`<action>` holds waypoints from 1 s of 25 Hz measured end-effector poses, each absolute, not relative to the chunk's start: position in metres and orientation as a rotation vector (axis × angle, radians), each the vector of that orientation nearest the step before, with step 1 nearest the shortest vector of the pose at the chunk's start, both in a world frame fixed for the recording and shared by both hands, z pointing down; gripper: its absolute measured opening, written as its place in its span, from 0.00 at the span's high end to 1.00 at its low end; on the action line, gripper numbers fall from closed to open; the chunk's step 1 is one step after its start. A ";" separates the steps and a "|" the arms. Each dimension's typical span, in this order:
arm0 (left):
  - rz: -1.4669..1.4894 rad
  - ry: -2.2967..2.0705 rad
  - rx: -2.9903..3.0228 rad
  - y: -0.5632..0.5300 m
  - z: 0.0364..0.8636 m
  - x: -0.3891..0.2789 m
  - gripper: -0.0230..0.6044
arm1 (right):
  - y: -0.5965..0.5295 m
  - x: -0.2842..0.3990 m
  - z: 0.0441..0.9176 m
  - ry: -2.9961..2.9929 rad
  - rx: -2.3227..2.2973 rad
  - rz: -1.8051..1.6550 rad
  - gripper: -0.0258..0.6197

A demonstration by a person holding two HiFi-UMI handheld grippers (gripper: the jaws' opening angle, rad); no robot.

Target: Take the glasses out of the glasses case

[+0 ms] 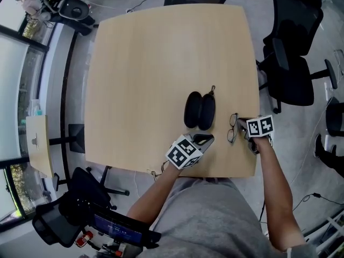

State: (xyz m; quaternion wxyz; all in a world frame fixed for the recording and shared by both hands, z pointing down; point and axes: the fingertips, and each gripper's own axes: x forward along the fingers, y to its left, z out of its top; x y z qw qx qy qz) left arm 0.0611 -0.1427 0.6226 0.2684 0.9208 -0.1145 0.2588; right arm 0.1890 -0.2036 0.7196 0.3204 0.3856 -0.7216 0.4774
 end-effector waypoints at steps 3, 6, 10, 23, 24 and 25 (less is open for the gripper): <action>0.692 -0.332 2.489 -0.139 0.619 0.057 0.94 | -0.202 0.189 0.718 -1.879 1.017 1.160 0.93; 0.692 -0.351 2.493 -0.134 0.616 0.052 0.94 | -0.201 0.189 0.716 -1.853 1.012 1.036 0.93; 0.689 -0.373 2.498 -0.127 0.613 0.046 0.94 | -0.196 0.192 0.720 -1.795 0.974 0.853 0.92; 0.617 -0.507 2.534 -0.106 0.578 0.026 0.94 | -0.188 0.199 0.664 -1.957 1.184 0.670 0.93; 0.590 -0.526 2.543 -0.105 0.570 0.024 0.94 | -0.186 0.196 0.650 -2.004 1.200 0.670 0.93; 0.559 -0.546 2.554 -0.105 0.561 0.022 0.94 | -0.183 0.194 0.634 -2.054 1.215 0.671 0.93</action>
